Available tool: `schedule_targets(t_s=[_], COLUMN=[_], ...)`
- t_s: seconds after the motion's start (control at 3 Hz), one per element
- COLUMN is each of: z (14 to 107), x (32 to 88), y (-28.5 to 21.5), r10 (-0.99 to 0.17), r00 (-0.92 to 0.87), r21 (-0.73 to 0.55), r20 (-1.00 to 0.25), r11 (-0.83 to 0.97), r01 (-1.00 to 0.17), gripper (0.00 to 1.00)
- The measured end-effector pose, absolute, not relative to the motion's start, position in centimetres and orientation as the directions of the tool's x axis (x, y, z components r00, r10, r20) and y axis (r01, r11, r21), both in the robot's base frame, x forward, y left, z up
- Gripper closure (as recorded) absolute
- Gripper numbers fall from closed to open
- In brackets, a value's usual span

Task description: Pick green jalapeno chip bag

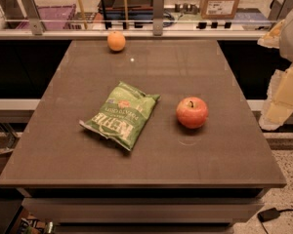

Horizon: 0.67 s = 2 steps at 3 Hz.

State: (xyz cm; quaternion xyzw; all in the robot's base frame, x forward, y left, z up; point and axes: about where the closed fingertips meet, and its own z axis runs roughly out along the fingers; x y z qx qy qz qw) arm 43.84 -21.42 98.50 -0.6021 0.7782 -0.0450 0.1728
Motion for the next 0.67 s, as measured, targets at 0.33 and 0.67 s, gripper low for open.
schedule_targets(t_s=[0.33, 0.67], z=[98.5, 99.16], x=[43.84, 43.54], y=[-21.42, -21.08], r10=[-0.953, -0.962], r00=[-0.215, -0.169], r21=[-0.278, -0.314], r20=[-0.215, -0.216], r11=[0.271, 0.233], r01=[-0.922, -0.92], gripper=[0.0, 0.0])
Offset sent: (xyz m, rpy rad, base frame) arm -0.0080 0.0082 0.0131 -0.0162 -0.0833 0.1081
